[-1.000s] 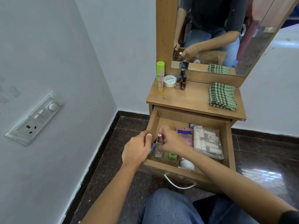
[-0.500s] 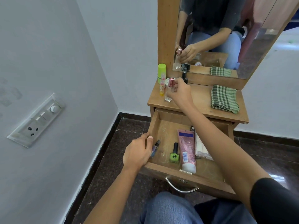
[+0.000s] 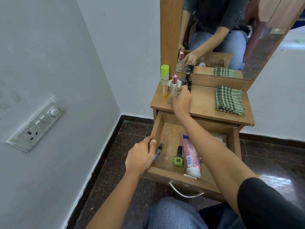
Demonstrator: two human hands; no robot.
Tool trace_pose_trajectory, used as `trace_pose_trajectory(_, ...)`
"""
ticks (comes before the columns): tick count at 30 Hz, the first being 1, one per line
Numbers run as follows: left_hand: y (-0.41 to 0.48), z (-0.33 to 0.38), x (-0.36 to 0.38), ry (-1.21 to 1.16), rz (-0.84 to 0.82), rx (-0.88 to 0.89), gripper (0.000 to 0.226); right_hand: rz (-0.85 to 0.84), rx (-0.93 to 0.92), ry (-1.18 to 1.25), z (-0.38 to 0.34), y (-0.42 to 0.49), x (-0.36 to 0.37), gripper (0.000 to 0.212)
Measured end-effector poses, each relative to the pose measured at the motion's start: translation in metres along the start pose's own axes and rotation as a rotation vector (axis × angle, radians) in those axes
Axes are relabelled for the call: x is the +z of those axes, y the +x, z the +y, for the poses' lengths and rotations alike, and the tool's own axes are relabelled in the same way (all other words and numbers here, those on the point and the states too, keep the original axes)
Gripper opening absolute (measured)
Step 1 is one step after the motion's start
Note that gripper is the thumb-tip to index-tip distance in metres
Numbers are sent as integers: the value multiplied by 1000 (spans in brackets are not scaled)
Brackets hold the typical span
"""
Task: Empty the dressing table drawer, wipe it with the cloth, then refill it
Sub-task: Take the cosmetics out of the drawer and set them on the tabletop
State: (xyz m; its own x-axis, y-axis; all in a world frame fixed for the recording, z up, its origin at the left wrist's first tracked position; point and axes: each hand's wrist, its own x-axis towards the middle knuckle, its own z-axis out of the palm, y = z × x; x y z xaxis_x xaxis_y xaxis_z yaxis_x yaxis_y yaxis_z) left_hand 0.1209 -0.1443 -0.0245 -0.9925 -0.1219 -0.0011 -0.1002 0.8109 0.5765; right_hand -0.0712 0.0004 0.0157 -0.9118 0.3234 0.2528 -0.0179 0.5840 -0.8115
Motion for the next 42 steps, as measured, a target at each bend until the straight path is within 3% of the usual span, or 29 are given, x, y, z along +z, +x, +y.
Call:
trace_pose_trajectory(18,1,0,1,1,15,-7,47,56,53,-134,-1,7,13,23)
trace_pose_trajectory(22,1,0,0,5,7,-5,48,42,-20,20,5,1,7,16)
trace_pose_trajectory(25,0,0,0,10,11,-7,48,69,-230,222,13,-24,-6,10)
trace_pose_trajectory(27,0,0,1,14,15,-7,48,-30,-441,194,29,-47,-15,5)
trace_pose_trajectory(29,0,0,1,16,17,2,48,-275,-614,75,49,-67,-20,4)
trace_pose_trajectory(32,0,0,1,16,18,7,48,-706,-735,-168,69,-82,-22,12)
trace_pose_trajectory(34,1,0,1,18,20,3,49,-855,-786,-317,74,-87,-19,23)
trace_pose_trajectory(42,0,0,2,18,36,-4,48,-887,-923,-562,78,-97,-10,27)
